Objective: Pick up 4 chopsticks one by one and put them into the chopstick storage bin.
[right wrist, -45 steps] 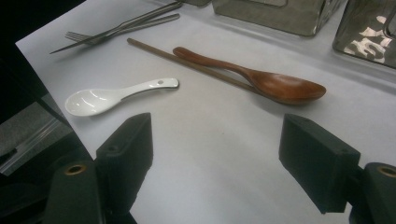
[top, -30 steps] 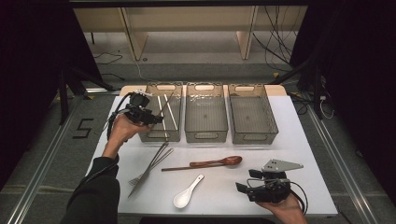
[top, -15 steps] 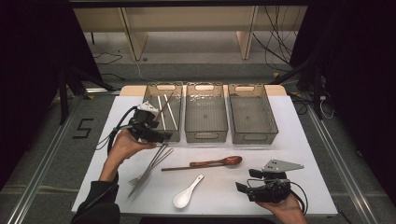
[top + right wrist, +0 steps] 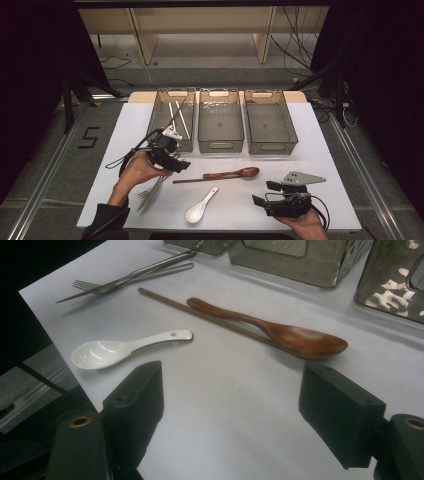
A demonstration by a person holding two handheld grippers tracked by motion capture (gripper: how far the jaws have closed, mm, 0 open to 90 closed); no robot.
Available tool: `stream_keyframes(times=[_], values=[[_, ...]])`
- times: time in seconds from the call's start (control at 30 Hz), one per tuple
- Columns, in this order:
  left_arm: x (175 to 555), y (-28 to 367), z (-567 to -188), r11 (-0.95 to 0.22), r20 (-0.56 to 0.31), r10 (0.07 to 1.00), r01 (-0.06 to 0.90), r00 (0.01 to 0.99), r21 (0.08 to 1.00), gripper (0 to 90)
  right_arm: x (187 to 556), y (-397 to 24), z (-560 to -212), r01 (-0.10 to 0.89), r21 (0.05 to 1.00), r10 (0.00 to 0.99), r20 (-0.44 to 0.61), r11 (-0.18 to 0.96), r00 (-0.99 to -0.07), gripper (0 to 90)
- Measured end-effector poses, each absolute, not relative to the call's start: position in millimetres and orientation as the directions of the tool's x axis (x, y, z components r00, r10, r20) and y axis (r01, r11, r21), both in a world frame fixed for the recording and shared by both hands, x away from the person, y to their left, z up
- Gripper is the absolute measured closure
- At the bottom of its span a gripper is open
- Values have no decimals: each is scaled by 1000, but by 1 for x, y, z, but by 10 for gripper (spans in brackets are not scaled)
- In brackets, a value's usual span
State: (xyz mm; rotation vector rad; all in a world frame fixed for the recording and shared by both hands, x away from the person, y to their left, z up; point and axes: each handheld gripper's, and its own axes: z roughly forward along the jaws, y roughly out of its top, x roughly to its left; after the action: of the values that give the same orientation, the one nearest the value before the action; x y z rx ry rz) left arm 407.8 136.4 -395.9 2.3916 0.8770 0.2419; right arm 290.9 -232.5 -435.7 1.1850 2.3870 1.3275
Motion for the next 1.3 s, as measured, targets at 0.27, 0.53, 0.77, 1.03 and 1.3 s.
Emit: stream_keyframes(times=[0.27, 0.53, 0.77, 1.03, 1.3], values=[[400, 115, -410, -753, 20, 548, 483, 836, 447, 251, 291, -232, -437, 558, 775, 702, 219, 297, -678, 268], [398, 99, -428, -830, 40, 472, 429, 881, 355, 346, 291, -232, -437, 559, 773, 700, 220, 300, -679, 268], [401, 94, -436, -857, 30, 443, 413, 896, 309, 436, 291, -231, -437, 560, 772, 700, 221, 300, -679, 268], [407, 90, -451, -872, 25, 432, 411, 901, 266, 523, 291, -230, -438, 561, 769, 697, 222, 305, -682, 268], [411, 89, -457, -887, 19, 415, 399, 910, 232, 618, 291, -231, -438, 562, 769, 697, 222, 305, -681, 268]])
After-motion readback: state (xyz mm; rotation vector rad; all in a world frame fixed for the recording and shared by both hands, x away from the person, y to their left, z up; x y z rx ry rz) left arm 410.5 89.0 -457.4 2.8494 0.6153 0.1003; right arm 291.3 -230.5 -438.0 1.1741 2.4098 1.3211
